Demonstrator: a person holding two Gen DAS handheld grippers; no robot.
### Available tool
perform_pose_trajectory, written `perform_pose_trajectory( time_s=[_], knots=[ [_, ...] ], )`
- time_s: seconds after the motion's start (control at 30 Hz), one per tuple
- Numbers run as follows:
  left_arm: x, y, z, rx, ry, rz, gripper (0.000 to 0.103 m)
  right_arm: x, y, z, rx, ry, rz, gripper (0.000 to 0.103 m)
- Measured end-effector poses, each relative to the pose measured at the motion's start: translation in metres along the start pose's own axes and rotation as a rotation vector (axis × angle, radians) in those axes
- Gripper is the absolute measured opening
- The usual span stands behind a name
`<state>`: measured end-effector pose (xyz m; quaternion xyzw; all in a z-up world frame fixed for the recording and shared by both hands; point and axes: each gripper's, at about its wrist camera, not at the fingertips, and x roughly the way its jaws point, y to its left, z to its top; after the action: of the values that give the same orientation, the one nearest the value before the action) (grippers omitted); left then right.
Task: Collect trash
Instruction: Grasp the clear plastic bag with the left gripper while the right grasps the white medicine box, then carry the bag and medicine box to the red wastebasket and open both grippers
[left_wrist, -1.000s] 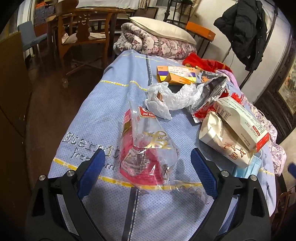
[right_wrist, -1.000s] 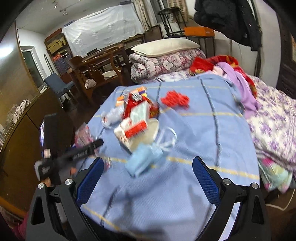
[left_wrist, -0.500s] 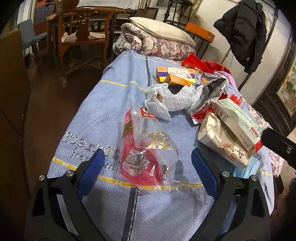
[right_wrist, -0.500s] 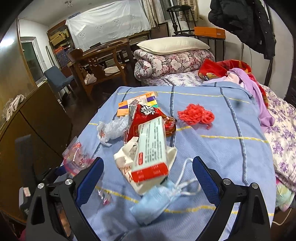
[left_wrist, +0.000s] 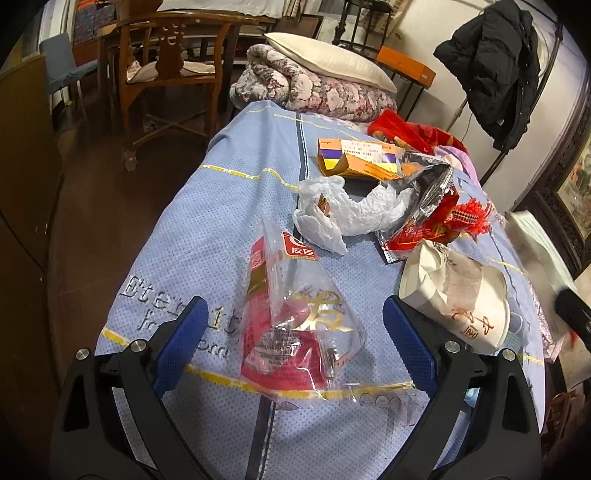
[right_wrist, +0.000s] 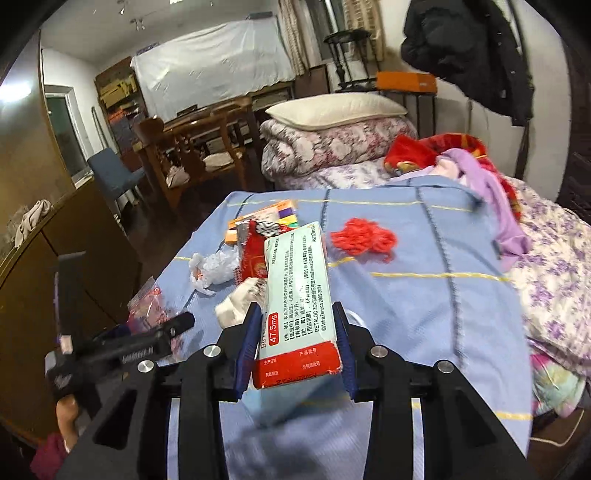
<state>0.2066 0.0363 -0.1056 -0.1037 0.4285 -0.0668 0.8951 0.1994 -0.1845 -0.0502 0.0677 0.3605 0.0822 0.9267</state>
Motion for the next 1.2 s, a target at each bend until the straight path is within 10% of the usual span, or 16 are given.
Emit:
perform_pose_trajectory(
  time_s=[0.47, 0.67, 1.2],
  knots=[
    [-0.006, 0.004, -0.006, -0.011, -0.023, -0.002, 0.073, -0.013, -0.053, -0.037, 0.127, 0.074, -0.030, 0.039],
    [-0.012, 0.003, -0.010, -0.009, -0.038, -0.058, 0.034, -0.012, -0.057, -0.039, 0.141, 0.082, -0.027, 0.039],
    [-0.132, -0.054, -0.029, 0.086, -0.160, -0.180, 0.034, -0.122, -0.048, -0.042, 0.101, -0.092, -0.007, 0.039]
  ],
)
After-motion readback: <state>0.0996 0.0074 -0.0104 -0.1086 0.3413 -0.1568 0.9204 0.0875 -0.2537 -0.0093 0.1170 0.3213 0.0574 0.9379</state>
